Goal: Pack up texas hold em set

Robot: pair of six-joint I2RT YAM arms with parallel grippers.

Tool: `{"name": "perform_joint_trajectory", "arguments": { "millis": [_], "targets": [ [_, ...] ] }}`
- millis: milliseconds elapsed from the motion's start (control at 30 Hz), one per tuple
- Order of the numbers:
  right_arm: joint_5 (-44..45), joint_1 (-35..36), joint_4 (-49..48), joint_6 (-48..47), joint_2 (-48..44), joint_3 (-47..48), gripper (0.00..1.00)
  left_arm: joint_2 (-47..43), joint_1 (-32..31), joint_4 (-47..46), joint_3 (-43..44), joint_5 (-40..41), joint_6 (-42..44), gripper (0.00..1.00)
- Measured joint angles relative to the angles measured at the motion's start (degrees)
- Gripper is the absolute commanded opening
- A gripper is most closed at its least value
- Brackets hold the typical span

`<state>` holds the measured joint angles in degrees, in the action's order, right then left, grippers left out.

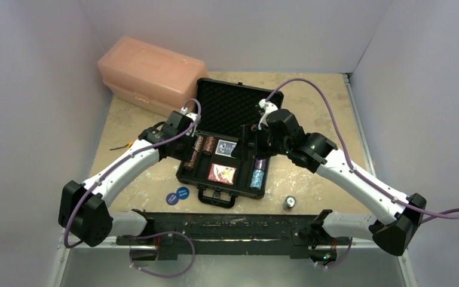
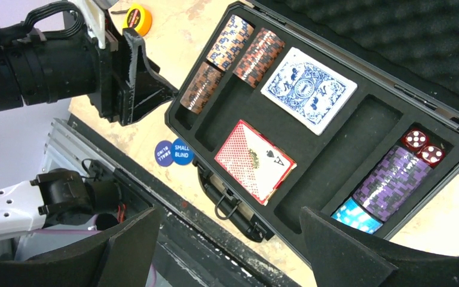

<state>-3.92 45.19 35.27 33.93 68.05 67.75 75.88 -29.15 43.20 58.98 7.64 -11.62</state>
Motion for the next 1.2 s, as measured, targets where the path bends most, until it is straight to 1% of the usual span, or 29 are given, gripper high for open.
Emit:
{"name": "perform_joint_trajectory", "arguments": {
  "millis": [233, 533, 733, 1200],
  "targets": [
    [-0.07, 0.00, -0.15, 0.90, -0.63, -0.52, 0.91, -2.62, 0.00, 1.11, -2.99, -1.49, -2.89, 0.37],
    [-0.22, 0.00, -0.52, 1.27, -1.01, -1.75, 0.91, -1.11, 0.00, 0.02, -7.39, -3.30, -9.38, 0.19],
    [-0.09, 0.00, -0.44, 1.22, -1.70, -1.90, 0.91, 1.86, 0.00, -1.88, -7.89, -4.46, -10.43, 0.14],
    [-0.07, 0.00, -0.37, 1.18, -2.75, -2.62, 0.91, 3.50, 0.00, -2.51, -8.11, -4.87, -10.51, 0.10]
  ]
}}
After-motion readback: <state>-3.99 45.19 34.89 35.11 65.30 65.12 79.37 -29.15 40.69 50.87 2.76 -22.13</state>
